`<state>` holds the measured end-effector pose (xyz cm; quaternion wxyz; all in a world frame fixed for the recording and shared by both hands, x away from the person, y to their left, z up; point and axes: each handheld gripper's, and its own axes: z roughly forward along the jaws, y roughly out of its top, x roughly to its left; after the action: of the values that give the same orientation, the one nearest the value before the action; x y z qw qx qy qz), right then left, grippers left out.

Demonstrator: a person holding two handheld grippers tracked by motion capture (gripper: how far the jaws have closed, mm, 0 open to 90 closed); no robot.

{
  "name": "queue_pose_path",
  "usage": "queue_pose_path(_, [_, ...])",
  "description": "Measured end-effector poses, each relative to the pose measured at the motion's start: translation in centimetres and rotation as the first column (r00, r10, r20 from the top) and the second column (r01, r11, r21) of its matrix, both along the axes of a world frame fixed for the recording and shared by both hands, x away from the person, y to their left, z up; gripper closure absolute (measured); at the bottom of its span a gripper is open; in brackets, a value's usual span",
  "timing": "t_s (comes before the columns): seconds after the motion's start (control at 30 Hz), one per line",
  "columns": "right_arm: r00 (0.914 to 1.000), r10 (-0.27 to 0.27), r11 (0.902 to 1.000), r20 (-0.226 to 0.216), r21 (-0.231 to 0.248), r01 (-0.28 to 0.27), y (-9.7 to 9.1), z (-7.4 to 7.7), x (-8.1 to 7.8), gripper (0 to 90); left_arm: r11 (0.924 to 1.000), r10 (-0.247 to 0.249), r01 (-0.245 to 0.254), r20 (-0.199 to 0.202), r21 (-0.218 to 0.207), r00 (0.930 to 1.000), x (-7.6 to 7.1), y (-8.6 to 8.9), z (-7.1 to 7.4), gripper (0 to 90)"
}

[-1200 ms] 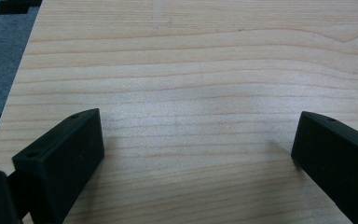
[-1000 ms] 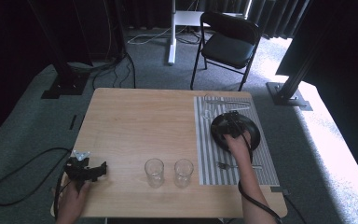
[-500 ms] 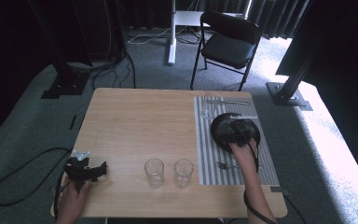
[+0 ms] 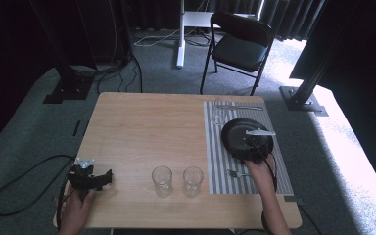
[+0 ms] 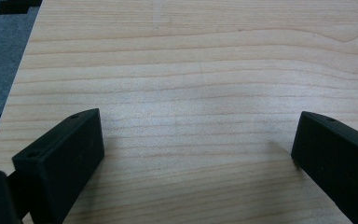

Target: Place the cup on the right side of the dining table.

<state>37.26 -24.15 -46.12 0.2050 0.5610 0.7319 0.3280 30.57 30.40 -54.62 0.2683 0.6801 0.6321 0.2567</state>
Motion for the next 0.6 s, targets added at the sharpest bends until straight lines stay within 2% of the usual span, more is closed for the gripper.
queue_pose_path(0.13, [0.9999,0.004,1.0000,0.010,0.001,-0.004,-0.1,-0.2,-0.8,12.7,1.0000,0.000,0.000,0.000,0.000,1.0000,0.0,0.0,0.0,2.6])
queue_pose_path(0.27, [0.9992,-0.003,1.0000,0.039,-0.005,0.003,-0.4,-0.8,-2.3,12.7,1.0000,0.000,0.000,0.000,0.000,1.0000,0.0,0.0,0.0,2.6])
queue_pose_path(0.5, [0.9996,-0.017,0.9998,0.023,0.002,0.017,-1.4,-2.0,-3.9,12.7,1.0000,0.000,0.000,0.000,0.000,1.0000,0.0,0.0,0.0,2.6])
queue_pose_path(0.6, [0.9987,-0.032,0.9995,0.039,0.009,0.032,-1.9,-2.4,-4.7,12.7,1.0000,0.000,0.000,0.000,0.000,1.0000,0.0,0.0,0.0,2.6])
